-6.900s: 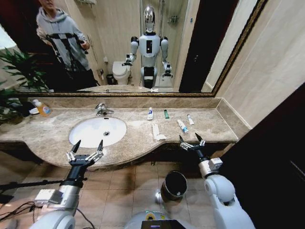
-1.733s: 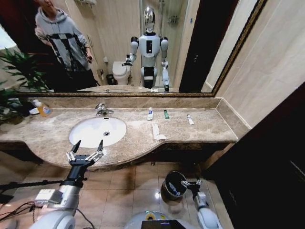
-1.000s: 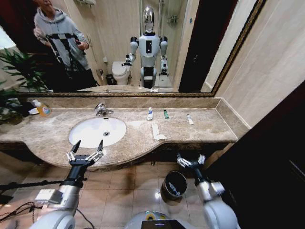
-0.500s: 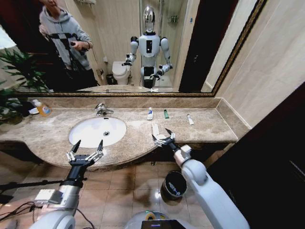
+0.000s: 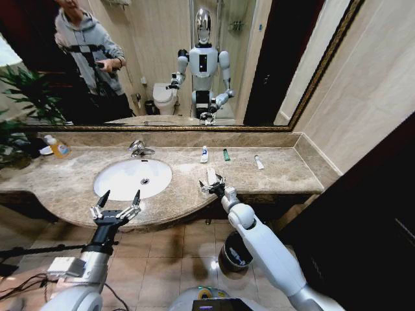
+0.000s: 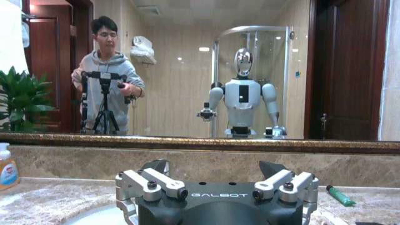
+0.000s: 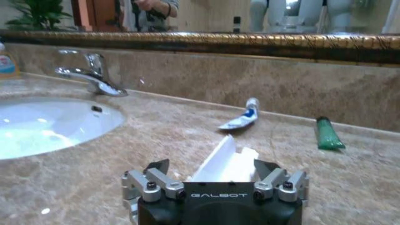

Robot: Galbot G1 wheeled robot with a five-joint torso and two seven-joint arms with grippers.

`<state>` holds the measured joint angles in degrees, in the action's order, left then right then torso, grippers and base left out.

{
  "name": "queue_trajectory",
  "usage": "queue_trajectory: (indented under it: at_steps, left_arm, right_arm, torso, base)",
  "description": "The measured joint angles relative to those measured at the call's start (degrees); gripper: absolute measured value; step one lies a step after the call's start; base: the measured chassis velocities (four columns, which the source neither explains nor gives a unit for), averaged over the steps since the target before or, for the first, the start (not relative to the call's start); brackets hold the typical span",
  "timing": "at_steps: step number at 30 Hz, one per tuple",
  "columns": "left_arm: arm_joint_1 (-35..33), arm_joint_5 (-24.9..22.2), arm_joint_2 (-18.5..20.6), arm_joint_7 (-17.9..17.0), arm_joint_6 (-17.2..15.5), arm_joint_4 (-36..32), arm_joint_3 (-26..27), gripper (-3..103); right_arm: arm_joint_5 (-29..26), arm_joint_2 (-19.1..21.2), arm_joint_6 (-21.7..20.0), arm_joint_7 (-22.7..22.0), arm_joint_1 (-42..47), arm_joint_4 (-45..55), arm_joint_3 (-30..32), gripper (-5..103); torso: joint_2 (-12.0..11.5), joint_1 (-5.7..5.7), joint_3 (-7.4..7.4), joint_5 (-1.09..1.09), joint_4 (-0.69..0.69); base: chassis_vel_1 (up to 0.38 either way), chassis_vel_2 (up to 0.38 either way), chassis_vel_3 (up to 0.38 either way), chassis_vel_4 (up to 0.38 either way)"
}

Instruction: Pick up the trash from the sink and place it in the trash bin.

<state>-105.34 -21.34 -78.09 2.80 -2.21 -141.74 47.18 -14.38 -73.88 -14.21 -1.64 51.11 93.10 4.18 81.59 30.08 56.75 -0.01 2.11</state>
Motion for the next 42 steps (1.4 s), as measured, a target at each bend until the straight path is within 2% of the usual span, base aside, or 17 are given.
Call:
queue_trajectory:
  at_steps: [1, 5, 7, 9, 10, 13, 14, 17, 19, 26, 31, 34, 36, 42]
  left_arm:
    - [0.00, 0.00, 0.00, 0.00, 0.00, 0.00, 0.00, 100]
    - [0.00, 0.00, 0.00, 0.00, 0.00, 0.00, 0.00, 100]
    - [0.00, 0.00, 0.00, 0.00, 0.00, 0.00, 0.00, 100]
    - [0.00, 0.00, 0.00, 0.00, 0.00, 0.00, 0.00, 100]
    - [0.00, 0.00, 0.00, 0.00, 0.00, 0.00, 0.00, 100]
    - [0.00, 0.00, 0.00, 0.00, 0.00, 0.00, 0.00, 100]
    - [0.00, 0.00, 0.00, 0.00, 0.00, 0.00, 0.00, 100]
    - [0.00, 0.00, 0.00, 0.00, 0.00, 0.00, 0.00, 100]
    - [0.00, 0.00, 0.00, 0.00, 0.00, 0.00, 0.00, 100]
    - [0.00, 0.00, 0.00, 0.00, 0.00, 0.00, 0.00, 100]
    - [0.00, 0.00, 0.00, 0.00, 0.00, 0.00, 0.00, 100]
    - [0.00, 0.00, 0.00, 0.00, 0.00, 0.00, 0.00, 100]
    - [0.00, 0.00, 0.00, 0.00, 0.00, 0.00, 0.00, 100]
    - [0.00, 0.00, 0.00, 0.02, 0.00, 0.00, 0.00, 100]
  right_arm:
    - [0.00, 0.00, 0.00, 0.00, 0.00, 0.00, 0.00, 93]
    - [0.33, 0.29, 0.15, 0.19, 0.72, -0.27, 0.73, 78]
    - [0.43, 0.29, 0.20, 0.20, 0.90, -0.28, 0.91, 78]
    - [0.66, 0.34, 0.35, 0.22, 1.46, -0.28, 1.36, 70]
    - [0.66, 0.34, 0.35, 0.22, 1.46, -0.28, 1.36, 70]
    - [0.77, 0.72, 0.56, 0.22, 2.34, -0.07, 2.02, 57]
    - [0.77, 0.72, 0.56, 0.22, 2.34, -0.07, 2.02, 57]
    - [0.75, 1.13, 0.63, 0.22, 2.82, 0.58, 2.35, 46]
    - [0.74, 1.17, 0.67, 0.22, 2.91, 0.71, 2.39, 46]
    - [0.62, 1.84, 0.70, 0.22, 4.43, 2.98, 3.22, 22]
    - [0.40, 2.51, 0.69, 0.22, 5.39, 4.66, 4.06, 15]
    - [-0.15, 3.62, 0.67, 0.22, 7.06, 7.54, 5.61, 4]
    - [-0.22, 3.96, 0.70, 0.24, 7.71, 8.56, 6.16, 2]
    - [-1.26, 8.22, 1.24, 0.92, 16.10, 20.74, 12.14, 0]
  torso:
    - [0.00, 0.00, 0.00, 0.00, 0.00]
    - [0.00, 0.00, 0.00, 0.00, 0.00]
    - [0.00, 0.00, 0.00, 0.00, 0.00]
    - [0.00, 0.00, 0.00, 0.00, 0.00]
    - [0.00, 0.00, 0.00, 0.00, 0.00]
    - [0.00, 0.00, 0.00, 0.01, 0.00]
    - [0.00, 0.00, 0.00, 0.01, 0.00]
    - [0.00, 0.00, 0.00, 0.01, 0.00]
    - [0.00, 0.00, 0.00, 0.01, 0.00]
    - [0.01, 0.00, 0.00, 0.01, 0.00]
    - [0.01, 0.00, 0.00, 0.01, 0.00]
    - [0.01, 0.00, 0.00, 0.01, 0.00]
    - [0.01, 0.00, 0.00, 0.02, 0.01]
    - [0.01, 0.00, -0.01, 0.01, 0.00]
  base:
    - [0.000, 0.000, 0.000, 0.000]
    - [0.000, 0.000, 0.000, 0.000]
    - [0.000, 0.000, 0.000, 0.000]
    - [0.000, 0.000, 0.000, 0.000]
    - [0.000, 0.000, 0.000, 0.000]
    - [0.000, 0.000, 0.000, 0.000]
    - [0.000, 0.000, 0.000, 0.000]
    - [0.000, 0.000, 0.000, 0.000]
    - [0.000, 0.000, 0.000, 0.000]
    - [0.000, 0.000, 0.000, 0.000]
    - [0.000, 0.000, 0.000, 0.000]
    - [0.000, 0.000, 0.000, 0.000]
    - [0.000, 0.000, 0.000, 0.000]
    - [0.000, 0.000, 0.000, 0.000]
